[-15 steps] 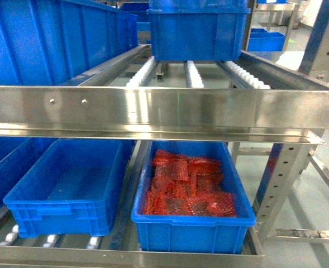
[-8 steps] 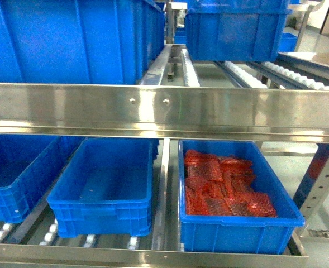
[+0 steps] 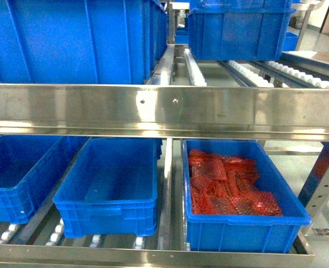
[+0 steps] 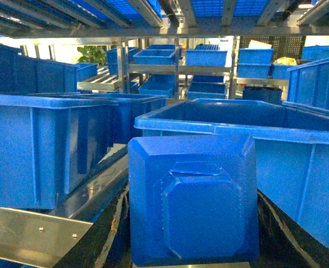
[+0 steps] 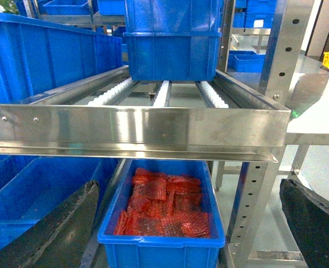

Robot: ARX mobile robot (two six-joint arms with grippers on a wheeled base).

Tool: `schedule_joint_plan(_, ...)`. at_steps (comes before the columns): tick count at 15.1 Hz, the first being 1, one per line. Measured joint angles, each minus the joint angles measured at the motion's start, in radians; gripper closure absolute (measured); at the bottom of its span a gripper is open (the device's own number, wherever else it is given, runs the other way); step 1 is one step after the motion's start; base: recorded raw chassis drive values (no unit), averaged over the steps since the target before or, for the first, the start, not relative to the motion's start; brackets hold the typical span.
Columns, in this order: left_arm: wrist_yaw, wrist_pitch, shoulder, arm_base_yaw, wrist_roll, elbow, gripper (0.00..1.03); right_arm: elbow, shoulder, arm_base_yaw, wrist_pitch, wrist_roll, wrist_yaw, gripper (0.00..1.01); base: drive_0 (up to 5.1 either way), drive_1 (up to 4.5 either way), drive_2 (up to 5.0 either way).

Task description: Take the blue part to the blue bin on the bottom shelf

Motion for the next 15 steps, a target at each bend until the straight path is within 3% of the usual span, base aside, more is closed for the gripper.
schedule_joint_plan(15, 0.0, 0.0, 0.0, 0.0, 0.0, 0.0, 0.58, 0.0, 0.0, 0.0, 0.0, 0.0, 0.0, 0.03, 0.0, 0.0, 0.0)
